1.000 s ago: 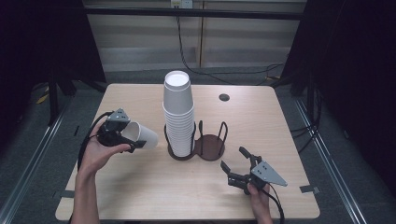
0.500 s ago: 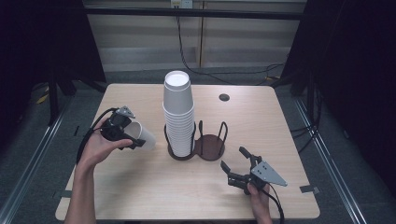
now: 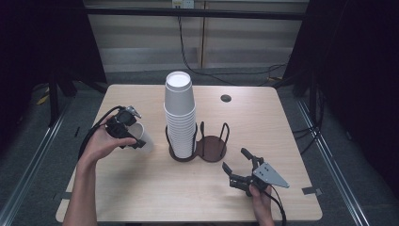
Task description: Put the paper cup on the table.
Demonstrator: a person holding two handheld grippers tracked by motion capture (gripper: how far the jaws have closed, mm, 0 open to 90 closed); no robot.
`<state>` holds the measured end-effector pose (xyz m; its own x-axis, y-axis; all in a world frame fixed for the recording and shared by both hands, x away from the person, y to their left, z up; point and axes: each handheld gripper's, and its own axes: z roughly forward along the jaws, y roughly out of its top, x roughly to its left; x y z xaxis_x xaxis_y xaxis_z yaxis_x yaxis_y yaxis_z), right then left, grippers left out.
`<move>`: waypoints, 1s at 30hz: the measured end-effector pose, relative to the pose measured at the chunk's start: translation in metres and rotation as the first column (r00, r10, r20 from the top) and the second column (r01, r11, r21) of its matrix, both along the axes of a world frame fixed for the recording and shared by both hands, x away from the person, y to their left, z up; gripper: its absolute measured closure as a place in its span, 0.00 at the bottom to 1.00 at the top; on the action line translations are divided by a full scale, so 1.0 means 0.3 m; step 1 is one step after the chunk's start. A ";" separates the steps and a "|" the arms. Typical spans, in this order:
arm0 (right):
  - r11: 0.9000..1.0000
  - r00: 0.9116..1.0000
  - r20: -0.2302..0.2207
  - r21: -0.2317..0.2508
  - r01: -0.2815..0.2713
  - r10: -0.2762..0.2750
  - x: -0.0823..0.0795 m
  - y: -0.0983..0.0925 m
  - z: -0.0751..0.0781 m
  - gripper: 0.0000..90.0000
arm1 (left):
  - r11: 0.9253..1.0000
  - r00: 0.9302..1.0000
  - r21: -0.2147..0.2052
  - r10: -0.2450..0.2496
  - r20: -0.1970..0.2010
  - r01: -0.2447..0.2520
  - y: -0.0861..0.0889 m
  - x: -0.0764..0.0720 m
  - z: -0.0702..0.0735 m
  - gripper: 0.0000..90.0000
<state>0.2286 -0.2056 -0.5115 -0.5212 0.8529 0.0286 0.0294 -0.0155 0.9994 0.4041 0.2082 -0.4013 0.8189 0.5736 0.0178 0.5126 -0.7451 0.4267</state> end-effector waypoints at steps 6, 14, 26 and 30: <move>1.000 1.000 0.000 -0.001 0.001 -0.001 0.001 0.000 0.000 0.14 | 0.999 1.000 0.024 0.028 -0.008 -0.028 -0.005 0.023 -0.015 0.08; 1.000 1.000 -0.001 -0.002 0.001 -0.001 0.001 0.000 0.000 0.15 | 0.995 0.999 0.095 0.014 0.038 -0.018 -0.029 0.026 -0.025 0.07; 1.000 1.000 -0.002 -0.002 0.004 -0.004 0.002 0.002 0.000 0.15 | 0.989 0.999 0.148 -0.004 0.033 -0.001 -0.069 0.042 -0.066 0.06; 1.000 1.000 -0.002 -0.002 0.005 -0.005 0.002 0.002 0.001 0.15 | 0.990 1.000 0.138 -0.013 0.026 0.010 -0.076 0.043 -0.082 0.05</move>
